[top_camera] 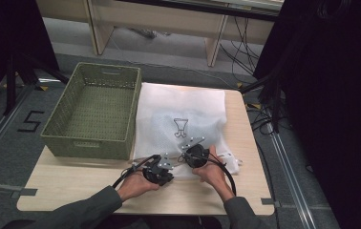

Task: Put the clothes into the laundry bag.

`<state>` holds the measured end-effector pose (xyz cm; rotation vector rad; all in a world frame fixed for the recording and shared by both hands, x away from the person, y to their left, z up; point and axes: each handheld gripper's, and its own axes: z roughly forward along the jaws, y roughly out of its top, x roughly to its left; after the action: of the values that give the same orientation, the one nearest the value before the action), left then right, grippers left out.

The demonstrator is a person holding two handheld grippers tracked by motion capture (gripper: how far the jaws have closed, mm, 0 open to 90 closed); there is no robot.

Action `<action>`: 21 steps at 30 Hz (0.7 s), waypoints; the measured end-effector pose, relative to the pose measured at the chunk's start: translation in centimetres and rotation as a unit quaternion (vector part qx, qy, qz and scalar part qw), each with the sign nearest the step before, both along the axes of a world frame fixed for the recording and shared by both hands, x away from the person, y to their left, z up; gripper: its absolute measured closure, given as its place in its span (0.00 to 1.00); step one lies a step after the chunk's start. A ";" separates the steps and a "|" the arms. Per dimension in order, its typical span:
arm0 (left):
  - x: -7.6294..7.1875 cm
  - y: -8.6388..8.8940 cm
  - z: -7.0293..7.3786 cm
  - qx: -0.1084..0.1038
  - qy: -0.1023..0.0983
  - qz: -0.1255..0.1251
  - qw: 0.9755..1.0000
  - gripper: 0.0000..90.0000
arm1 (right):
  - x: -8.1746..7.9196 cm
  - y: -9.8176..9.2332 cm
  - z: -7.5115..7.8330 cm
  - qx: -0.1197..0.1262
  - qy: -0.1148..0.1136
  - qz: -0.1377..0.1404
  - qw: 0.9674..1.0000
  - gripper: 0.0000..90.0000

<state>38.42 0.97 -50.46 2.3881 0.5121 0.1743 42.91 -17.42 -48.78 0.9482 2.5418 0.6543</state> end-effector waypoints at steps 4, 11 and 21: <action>0.0 0.0 0.0 0.000 -0.004 -0.001 1.000 0.94 | -0.5 0.0 1.2 0.015 -0.019 0.001 1.000 0.86; 0.1 0.0 0.0 -0.006 0.009 0.000 1.000 0.90 | -2.0 0.5 3.2 0.045 -0.087 0.023 0.995 0.72; 0.0 0.0 0.0 0.001 0.002 0.000 1.000 0.92 | -2.2 1.6 1.7 -0.009 -0.069 0.058 0.996 0.97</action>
<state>38.44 0.97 -50.43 2.3899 0.5128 0.1704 40.67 -15.87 -47.04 0.7269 2.4887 0.7037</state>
